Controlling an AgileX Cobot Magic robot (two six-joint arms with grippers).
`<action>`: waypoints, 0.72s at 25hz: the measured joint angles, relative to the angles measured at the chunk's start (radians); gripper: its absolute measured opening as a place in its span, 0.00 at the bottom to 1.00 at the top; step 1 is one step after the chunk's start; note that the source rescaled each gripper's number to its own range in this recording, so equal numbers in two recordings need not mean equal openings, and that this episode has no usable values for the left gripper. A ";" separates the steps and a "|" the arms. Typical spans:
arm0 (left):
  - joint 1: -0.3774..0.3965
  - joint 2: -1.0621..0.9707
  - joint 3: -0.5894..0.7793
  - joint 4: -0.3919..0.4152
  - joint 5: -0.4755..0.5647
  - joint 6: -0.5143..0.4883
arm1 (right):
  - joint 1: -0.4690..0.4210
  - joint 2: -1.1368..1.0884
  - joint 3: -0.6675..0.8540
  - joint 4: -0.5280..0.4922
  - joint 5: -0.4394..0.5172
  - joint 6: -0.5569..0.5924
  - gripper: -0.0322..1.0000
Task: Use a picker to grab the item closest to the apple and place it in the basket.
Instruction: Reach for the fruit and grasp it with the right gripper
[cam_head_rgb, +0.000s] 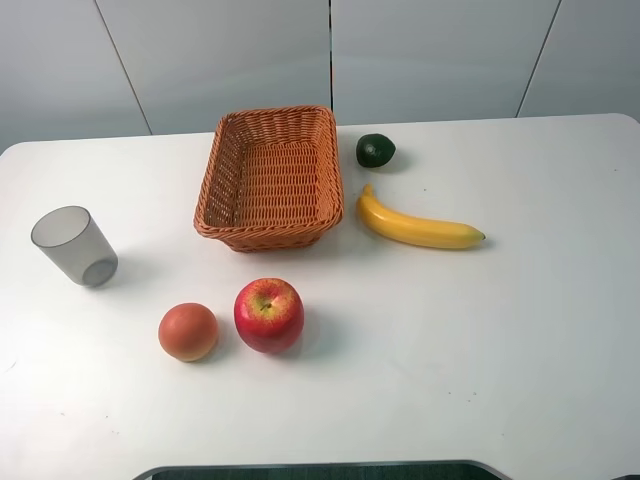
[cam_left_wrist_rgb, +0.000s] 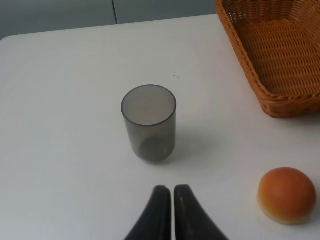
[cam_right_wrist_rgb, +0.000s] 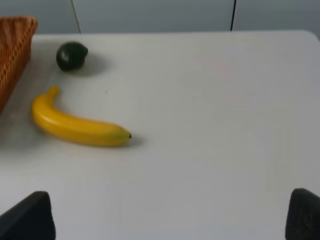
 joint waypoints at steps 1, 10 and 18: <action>0.000 0.000 0.000 0.000 0.000 0.000 | 0.000 0.037 -0.012 0.013 0.003 0.008 1.00; 0.000 0.000 0.000 0.000 0.000 0.000 | 0.000 0.447 -0.180 0.064 0.099 0.091 1.00; 0.000 0.000 0.000 0.000 0.000 0.000 | 0.196 0.761 -0.257 0.108 0.064 -0.086 1.00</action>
